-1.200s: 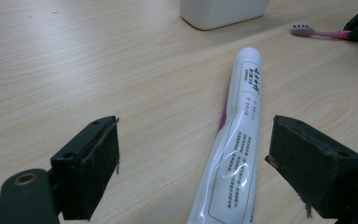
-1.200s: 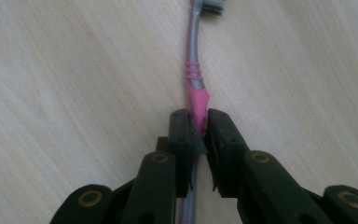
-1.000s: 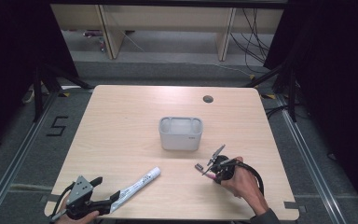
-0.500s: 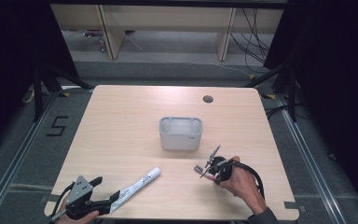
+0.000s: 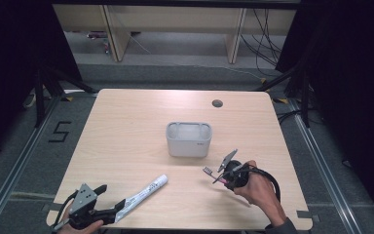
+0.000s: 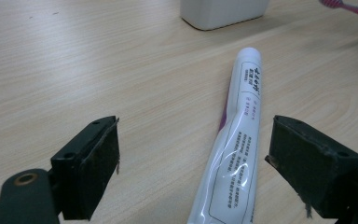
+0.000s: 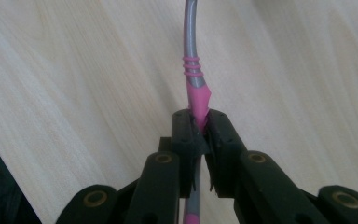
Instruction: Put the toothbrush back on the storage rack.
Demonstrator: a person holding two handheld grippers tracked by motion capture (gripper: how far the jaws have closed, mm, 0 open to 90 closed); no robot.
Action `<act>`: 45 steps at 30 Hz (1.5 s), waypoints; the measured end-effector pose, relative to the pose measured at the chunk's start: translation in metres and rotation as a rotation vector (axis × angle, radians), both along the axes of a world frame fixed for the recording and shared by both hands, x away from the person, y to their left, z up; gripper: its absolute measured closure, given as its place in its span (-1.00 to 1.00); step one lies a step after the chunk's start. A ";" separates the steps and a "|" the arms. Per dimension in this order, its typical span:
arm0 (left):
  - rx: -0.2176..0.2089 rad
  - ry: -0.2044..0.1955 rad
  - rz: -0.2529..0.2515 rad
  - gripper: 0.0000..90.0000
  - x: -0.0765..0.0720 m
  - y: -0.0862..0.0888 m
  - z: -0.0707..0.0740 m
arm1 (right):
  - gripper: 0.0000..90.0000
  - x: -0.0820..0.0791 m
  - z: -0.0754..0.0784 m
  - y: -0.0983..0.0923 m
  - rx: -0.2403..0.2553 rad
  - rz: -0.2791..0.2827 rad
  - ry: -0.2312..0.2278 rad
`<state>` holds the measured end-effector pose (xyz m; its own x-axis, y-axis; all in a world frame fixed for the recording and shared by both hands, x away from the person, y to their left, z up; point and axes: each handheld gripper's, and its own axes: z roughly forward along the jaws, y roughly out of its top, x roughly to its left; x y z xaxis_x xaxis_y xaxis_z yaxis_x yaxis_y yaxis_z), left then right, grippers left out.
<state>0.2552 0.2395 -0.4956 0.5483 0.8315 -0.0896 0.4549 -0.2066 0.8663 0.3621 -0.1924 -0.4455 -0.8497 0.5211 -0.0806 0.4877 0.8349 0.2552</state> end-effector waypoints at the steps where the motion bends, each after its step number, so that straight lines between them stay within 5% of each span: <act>1: -0.003 0.000 0.002 -0.66 0.000 0.000 0.000 | 0.84 -0.001 0.002 -0.001 0.006 0.000 -0.015; 15: 0.001 0.000 -0.001 -0.66 0.000 0.000 0.000 | 0.84 -0.002 0.033 -0.014 0.174 0.003 -0.149; 25: -0.004 0.000 0.002 -0.66 0.000 -0.001 0.000 | 0.84 0.004 0.038 -0.022 0.260 -0.034 -0.189; 37: 0.004 -0.002 -0.003 -0.66 0.001 0.001 0.000 | 0.84 0.011 0.049 -0.028 0.455 -0.064 -0.238; 45: -0.002 0.000 0.002 -0.66 0.001 0.001 -0.001 | 0.84 0.019 0.058 -0.026 0.534 -0.065 -0.280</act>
<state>0.2560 0.2404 -0.4964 0.5465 0.8325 -0.0907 0.4549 -0.2042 0.8668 0.3809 -0.2184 -0.3879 -0.7990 0.6013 -0.0094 0.3877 0.5270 0.7563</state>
